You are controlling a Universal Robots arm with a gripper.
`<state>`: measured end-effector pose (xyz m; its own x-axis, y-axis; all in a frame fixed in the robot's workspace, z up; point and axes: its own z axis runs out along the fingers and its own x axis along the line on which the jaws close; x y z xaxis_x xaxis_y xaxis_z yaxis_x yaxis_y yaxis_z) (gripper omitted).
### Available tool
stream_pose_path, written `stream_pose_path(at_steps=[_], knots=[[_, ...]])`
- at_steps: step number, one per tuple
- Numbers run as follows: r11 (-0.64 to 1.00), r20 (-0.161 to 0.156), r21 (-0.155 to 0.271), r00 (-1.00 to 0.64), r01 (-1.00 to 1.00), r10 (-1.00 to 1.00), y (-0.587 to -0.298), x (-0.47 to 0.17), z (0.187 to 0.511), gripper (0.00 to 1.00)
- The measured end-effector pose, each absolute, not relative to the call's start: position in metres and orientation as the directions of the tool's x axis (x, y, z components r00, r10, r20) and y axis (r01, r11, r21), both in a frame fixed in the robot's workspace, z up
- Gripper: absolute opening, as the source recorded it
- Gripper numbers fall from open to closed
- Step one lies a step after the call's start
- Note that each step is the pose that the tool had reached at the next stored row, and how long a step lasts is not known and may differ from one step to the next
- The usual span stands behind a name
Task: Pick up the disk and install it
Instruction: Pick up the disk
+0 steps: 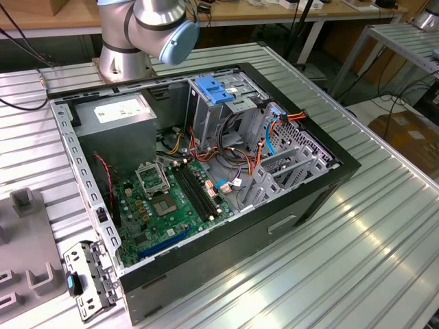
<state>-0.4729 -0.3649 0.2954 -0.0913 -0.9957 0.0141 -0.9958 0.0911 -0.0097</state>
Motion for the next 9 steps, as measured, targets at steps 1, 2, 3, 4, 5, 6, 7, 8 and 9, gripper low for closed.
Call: stream_pose_path(at_steps=[1,2,3,4,5,6,7,8,9], knots=[[0.091,0.014,-0.01,-0.091,-0.996,-0.996,-0.3649,-0.4733,0.2955,0.42],[0.091,0.014,-0.01,-0.091,-0.996,-0.996,-0.3649,-0.4735,0.2955,0.42],[0.091,0.014,-0.01,-0.091,-0.996,-0.996,-0.3649,-0.4736,0.2955,0.42],[0.091,0.014,-0.01,-0.091,-0.996,-0.996,-0.3649,-0.4736,0.2955,0.42],[0.091,0.014,-0.01,-0.091,-0.996,-0.996,-0.3649,-0.4737,0.2955,0.42],[0.091,0.014,-0.01,-0.091,-0.996,-0.996,-0.3649,-0.4737,0.2955,0.42],[0.091,0.014,-0.01,-0.091,-0.996,-0.996,-0.3649,-0.4737,0.2955,0.42],[0.091,0.014,-0.01,-0.091,-0.996,-0.996,-0.3649,-0.4737,0.2955,0.42],[0.091,0.014,-0.01,-0.091,-0.996,-0.996,-0.3649,-0.4737,0.2955,0.41]])
